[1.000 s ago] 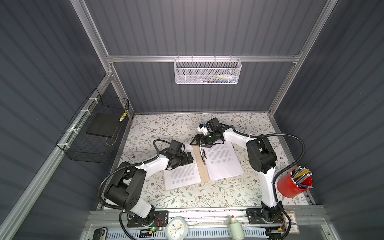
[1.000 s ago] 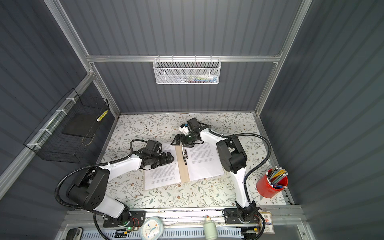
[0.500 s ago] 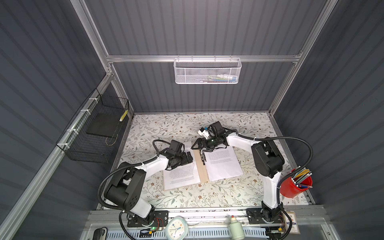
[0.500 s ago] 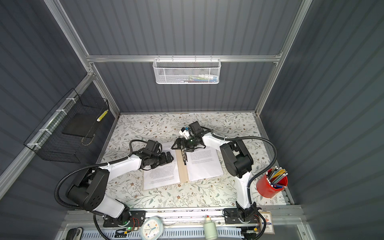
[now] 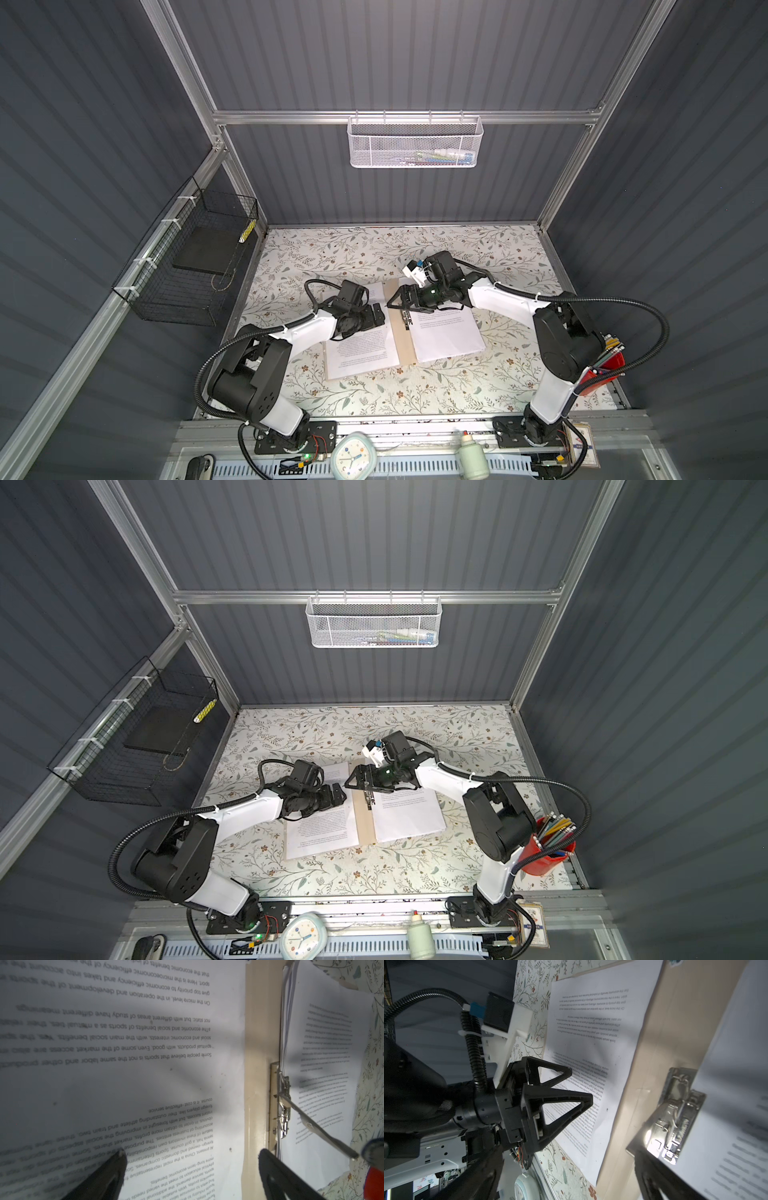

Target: Put the files into the folder

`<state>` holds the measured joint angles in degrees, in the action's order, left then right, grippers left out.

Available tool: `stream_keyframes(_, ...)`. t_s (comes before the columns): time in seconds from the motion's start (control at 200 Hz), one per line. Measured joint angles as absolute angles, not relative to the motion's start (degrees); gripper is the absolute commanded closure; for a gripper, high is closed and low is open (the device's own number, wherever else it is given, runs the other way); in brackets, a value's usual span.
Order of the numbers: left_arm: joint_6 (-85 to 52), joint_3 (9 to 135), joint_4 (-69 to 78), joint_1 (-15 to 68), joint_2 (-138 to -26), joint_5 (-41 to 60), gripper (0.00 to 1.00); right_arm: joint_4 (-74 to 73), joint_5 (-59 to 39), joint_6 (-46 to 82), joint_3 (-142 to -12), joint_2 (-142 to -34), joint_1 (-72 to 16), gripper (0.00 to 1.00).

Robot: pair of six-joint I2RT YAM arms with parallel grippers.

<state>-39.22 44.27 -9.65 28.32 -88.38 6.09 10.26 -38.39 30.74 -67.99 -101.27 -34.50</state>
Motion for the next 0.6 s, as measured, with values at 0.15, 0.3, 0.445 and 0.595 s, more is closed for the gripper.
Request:
stream_keyframes(0.15, -38.7, 44.3, -10.1, 28.3, -88.2, 5.7, 0.00, 10.3, -33.1, 32.8, -67.5, -97.3, -34.5, 0.01)
stream_keyframes(0.3, -37.7, 44.3, -11.3, 28.3, -88.0, 4.9, 0.00, 11.2, -26.8, 35.2, -65.1, -93.0, -34.4, 0.01)
stream_keyframes(0.445, -36.8, 44.6, -12.7, 28.3, -87.7, 4.5, 0.00, 10.9, -25.1, 39.6, -60.8, -89.2, -32.2, 0.01)
stream_keyframes(0.595, -35.4, 44.6, -12.7, 28.3, -85.8, 7.6, 0.00, 13.4, -21.4, 41.6, -58.2, -87.2, -29.5, 0.04)
